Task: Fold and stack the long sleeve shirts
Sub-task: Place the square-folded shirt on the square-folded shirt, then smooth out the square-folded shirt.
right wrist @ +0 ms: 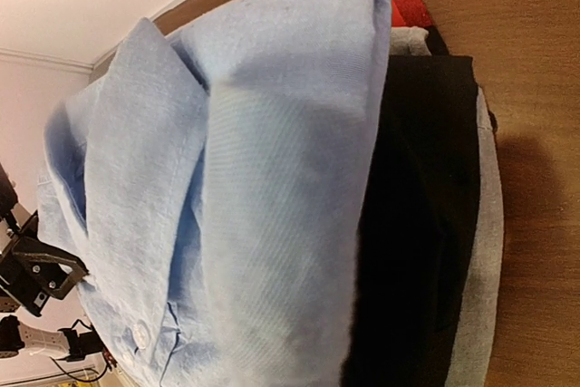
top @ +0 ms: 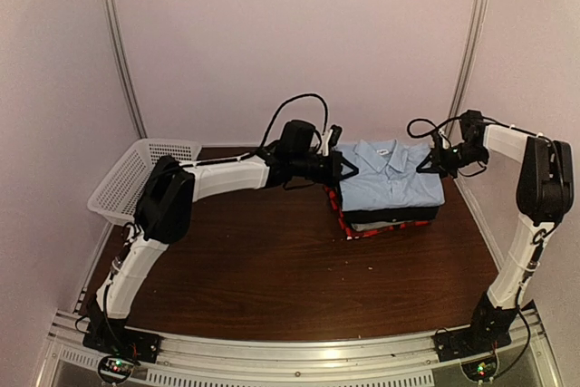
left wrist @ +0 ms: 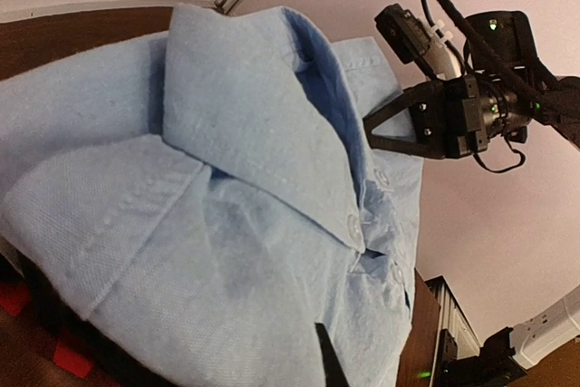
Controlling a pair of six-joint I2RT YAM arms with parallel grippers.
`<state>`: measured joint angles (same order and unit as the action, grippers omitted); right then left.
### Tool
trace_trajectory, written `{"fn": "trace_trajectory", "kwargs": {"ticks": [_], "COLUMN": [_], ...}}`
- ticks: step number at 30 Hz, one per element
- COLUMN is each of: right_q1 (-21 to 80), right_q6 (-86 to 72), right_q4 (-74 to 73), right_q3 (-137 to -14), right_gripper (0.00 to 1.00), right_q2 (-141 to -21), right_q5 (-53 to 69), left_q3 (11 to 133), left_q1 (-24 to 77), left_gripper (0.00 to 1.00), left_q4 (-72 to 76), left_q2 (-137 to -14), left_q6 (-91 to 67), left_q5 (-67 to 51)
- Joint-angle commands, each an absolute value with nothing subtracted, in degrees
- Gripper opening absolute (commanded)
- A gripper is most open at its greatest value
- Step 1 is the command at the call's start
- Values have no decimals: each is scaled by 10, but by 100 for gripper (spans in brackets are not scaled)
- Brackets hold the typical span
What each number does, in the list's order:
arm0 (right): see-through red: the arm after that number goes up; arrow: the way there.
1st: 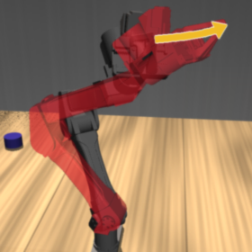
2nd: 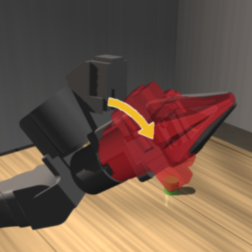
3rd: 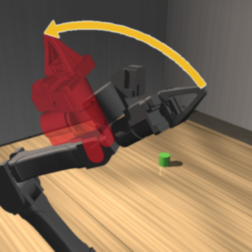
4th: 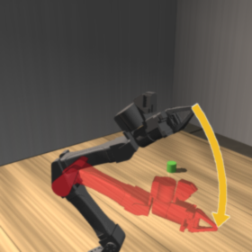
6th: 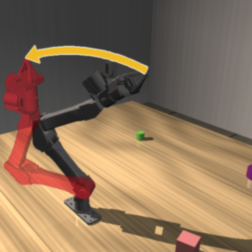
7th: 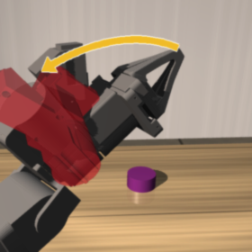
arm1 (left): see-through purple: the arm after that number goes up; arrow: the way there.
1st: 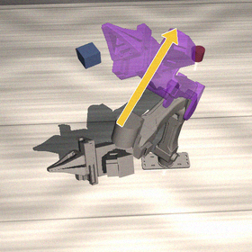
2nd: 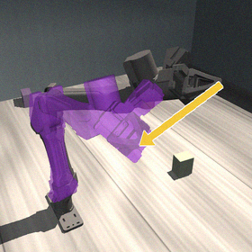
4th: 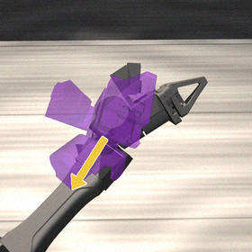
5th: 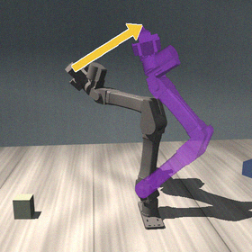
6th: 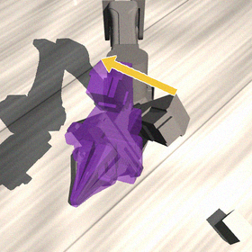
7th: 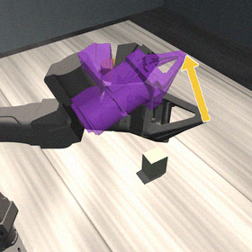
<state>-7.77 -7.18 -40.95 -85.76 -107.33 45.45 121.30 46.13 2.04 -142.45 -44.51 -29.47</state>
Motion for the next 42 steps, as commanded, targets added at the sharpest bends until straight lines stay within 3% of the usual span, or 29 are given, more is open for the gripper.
{"fn": "trace_trajectory", "kwargs": {"ticks": [1, 5, 7, 11, 15, 21, 31, 42], "right_q1": [-112, -110, -109, -102, -59, 53, 145, 142], "right_q6": [-71, -90, -101, -116, -123, -135, -133, -83], "right_q4": [-368, -335, -318, -286, -263, -218, -157, -141], "right_q3": [-873, -854, -839, -804, -761, -699, -633, -599], "right_gripper": [12, 27, 48, 59, 60, 58, 53, 58], "right_q2": [-1081, -1042, -1013, -942, -879, -838, -927, -989], "right_q5": [335, 300, 269, 232, 217, 204, 166, 74], "left_q3": [1202, 1188, 1174, 1132, 1126, 1070, 890, 703], "left_q1": [453, 455, 455, 455, 452, 445, 443, 439], "left_gripper": [0, 3, 12, 34, 57, 73, 81, 89], "left_q4": [28, 33, 34, 45, 33, 44, 28, -37], "left_q2": [-1452, -1455, -1443, -1400, -1370, -1300, -1124, -930], "left_q6": [-449, -440, -430, -405, -376, -336, -252, -207], "left_q5": [-307, -298, -287, -257, -237, -201, -56, 135]}}
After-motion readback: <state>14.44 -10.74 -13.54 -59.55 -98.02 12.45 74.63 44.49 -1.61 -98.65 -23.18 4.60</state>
